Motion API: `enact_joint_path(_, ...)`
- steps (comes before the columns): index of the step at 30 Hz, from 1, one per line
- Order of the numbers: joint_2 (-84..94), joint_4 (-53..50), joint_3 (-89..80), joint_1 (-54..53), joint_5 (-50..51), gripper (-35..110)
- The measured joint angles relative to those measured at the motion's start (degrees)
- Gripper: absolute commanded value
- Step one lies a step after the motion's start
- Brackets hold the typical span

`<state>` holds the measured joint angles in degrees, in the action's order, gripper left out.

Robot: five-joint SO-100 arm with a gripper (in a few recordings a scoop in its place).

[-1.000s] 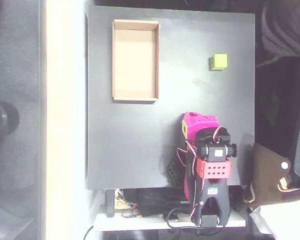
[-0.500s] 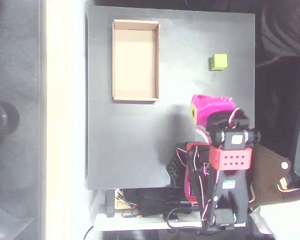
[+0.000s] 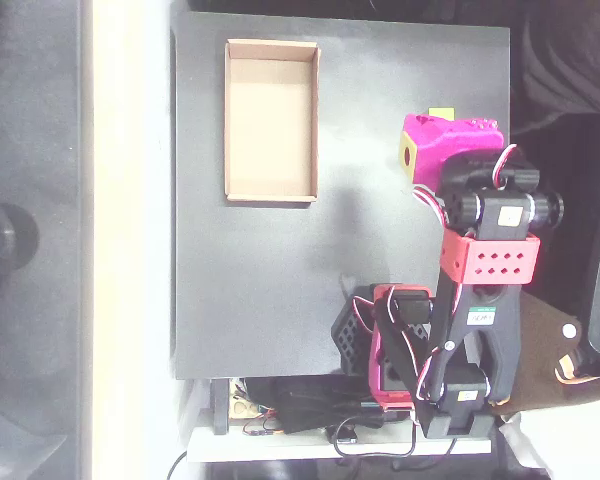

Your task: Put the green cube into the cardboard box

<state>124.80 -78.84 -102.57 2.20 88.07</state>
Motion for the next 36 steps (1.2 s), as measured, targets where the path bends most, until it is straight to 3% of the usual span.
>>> enact_joint_path(14,-6.9,0.0,14.6,-2.6,0.0,0)
enact_joint_path(24,-13.4,0.0,15.2,-14.1,0.0,0)
enact_joint_path(36,-16.1,0.0,15.2,-19.1,0.0,2)
